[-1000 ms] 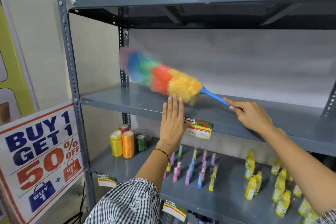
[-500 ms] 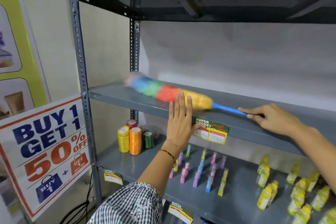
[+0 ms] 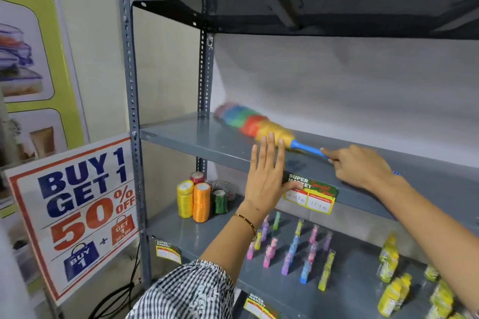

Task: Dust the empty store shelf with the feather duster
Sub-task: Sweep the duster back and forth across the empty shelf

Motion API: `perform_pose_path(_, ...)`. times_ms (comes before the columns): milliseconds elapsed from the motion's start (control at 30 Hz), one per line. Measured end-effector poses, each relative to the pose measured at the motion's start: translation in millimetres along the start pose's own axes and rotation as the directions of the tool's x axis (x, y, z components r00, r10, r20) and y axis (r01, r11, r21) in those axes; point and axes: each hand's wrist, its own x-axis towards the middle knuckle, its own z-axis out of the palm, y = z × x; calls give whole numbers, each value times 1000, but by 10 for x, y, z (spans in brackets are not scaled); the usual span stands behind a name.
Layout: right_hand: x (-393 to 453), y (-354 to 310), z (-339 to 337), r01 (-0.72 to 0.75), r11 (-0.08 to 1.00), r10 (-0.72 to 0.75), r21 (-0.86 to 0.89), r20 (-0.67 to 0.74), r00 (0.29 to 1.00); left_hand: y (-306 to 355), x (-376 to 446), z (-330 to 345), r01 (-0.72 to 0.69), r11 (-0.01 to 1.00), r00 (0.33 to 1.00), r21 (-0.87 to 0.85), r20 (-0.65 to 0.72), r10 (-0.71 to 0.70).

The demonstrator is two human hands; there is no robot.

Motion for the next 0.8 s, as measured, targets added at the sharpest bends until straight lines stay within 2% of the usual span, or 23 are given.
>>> perform_pose_path(100,19,154,-121,101,995,-101,8,-41,994,-2,7,6,-4,1000,1000,-3,-31,4)
perform_pose_path(200,112,234,-174,77,983,-45,169,-188,981,-13,10,6,-2,1000,999,-13,-33,1)
perform_pose_path(267,227,107,-160,34,978,7,204,-193,981,-6,-3,-3,8,1000,1000,-21,-24,-9)
perform_pose_path(367,406,-222,-149,-15,995,30,102,-146,989,10,-31,7,20,999,1000,-28,0,-20)
perform_pose_path(433,504,-425,-159,41,999,-43,-15,-140,989,12,-33,24,25,999,1000,-26,7,-25)
perform_pose_path(500,546,-568,-154,107,993,-113,-56,-122,986,4,-33,71,21,1000,1000,-8,13,-21)
perform_pose_path(600,504,-626,-148,206,978,-204,13,-93,975,0,-34,111,11,1000,1000,17,17,-11)
perform_pose_path(733,299,-503,-137,380,913,-366,149,-108,924,11,-33,57,-3,1000,999,3,32,3)
perform_pose_path(800,181,-362,-120,382,907,-370,180,-99,924,23,-33,15,-3,1000,1000,-11,24,3)
